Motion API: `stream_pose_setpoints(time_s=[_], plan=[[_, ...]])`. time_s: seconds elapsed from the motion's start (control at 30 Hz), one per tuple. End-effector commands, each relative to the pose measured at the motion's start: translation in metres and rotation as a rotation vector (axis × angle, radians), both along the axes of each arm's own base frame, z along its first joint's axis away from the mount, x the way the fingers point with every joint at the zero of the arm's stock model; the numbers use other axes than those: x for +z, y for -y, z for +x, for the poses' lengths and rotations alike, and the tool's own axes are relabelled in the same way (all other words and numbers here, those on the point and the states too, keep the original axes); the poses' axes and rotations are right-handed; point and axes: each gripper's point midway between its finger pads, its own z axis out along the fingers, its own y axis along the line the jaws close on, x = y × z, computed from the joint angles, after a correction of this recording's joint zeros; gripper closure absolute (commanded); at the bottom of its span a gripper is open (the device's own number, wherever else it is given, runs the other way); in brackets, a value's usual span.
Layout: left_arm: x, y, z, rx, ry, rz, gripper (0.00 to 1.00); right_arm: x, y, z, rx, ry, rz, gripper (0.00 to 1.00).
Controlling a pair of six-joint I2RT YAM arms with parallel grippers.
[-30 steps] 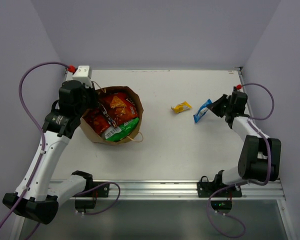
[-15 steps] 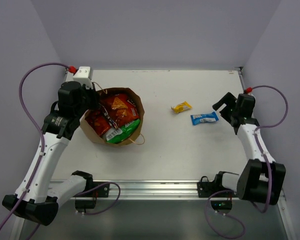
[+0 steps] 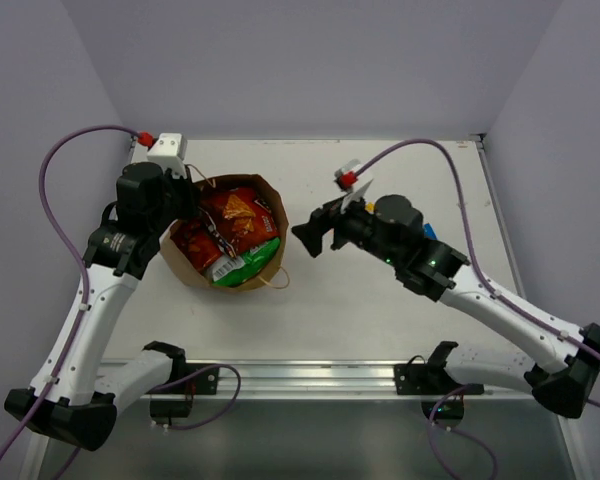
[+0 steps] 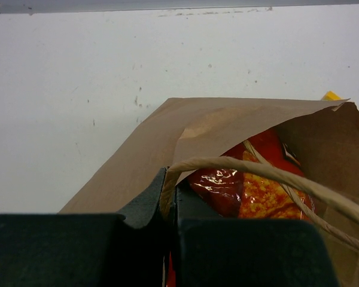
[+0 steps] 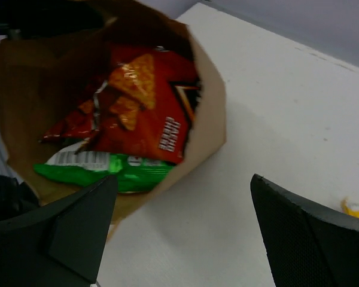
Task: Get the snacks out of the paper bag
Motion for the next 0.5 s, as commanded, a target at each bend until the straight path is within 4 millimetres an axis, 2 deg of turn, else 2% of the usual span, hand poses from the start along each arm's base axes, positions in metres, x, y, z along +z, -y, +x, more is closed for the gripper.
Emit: stream_pose_setpoints(time_s=[0.0,0.03,0.07,0.1,0.13,0.17,0.2,0.23,0.27,0.3,0.37,0.4,0.47], plan=[[-0.002,0.008,-0.002,-0.045,-0.018,-0.013,1.0,0.026,-0.056,-0.013,0.069,0.158,-0.044,0.05],[-0.005,0.008,-0.002,-0.046,-0.026,-0.013,1.0,0.038,-0.068,-0.015,0.09,0.193,-0.05,0.04],[-0.005,0.008,-0.003,-0.046,-0.028,-0.013,1.0,0.023,-0.09,-0.021,0.107,0.187,-0.096,0.04],[-0.007,0.008,-0.003,-0.045,-0.032,-0.012,1.0,0.024,-0.101,-0.024,0.124,0.213,-0.123,0.04],[-0.007,0.008,-0.003,-0.045,-0.033,-0.013,1.0,0.036,-0.111,-0.025,0.132,0.247,-0.124,0.03],[-0.008,0.008,-0.004,-0.045,-0.036,-0.012,1.0,0.036,-0.121,-0.03,0.134,0.257,-0.138,0.03],[-0.007,0.008,-0.004,-0.045,-0.033,-0.013,1.0,0.022,-0.135,-0.027,0.146,0.242,-0.17,0.02],[-0.009,0.008,-0.005,-0.044,-0.039,-0.013,1.0,0.03,-0.142,-0.025,0.145,0.244,-0.164,0.02],[-0.01,0.008,-0.005,-0.044,-0.039,-0.014,1.0,0.027,-0.147,-0.022,0.125,0.24,-0.177,0.02],[-0.011,0.008,-0.005,-0.043,-0.042,-0.015,1.0,0.02,-0.158,-0.016,0.116,0.234,-0.197,0.02],[-0.012,0.008,-0.005,-0.041,-0.045,-0.019,1.0,0.011,-0.164,-0.007,0.086,0.228,-0.228,0.01],[-0.012,0.012,-0.006,-0.062,-0.047,-0.028,1.0,-0.003,-0.168,0.002,0.052,0.224,-0.271,0.01],[-0.011,0.012,-0.007,-0.062,-0.045,-0.029,1.0,-0.006,-0.173,0.01,0.026,0.232,-0.297,0.01]])
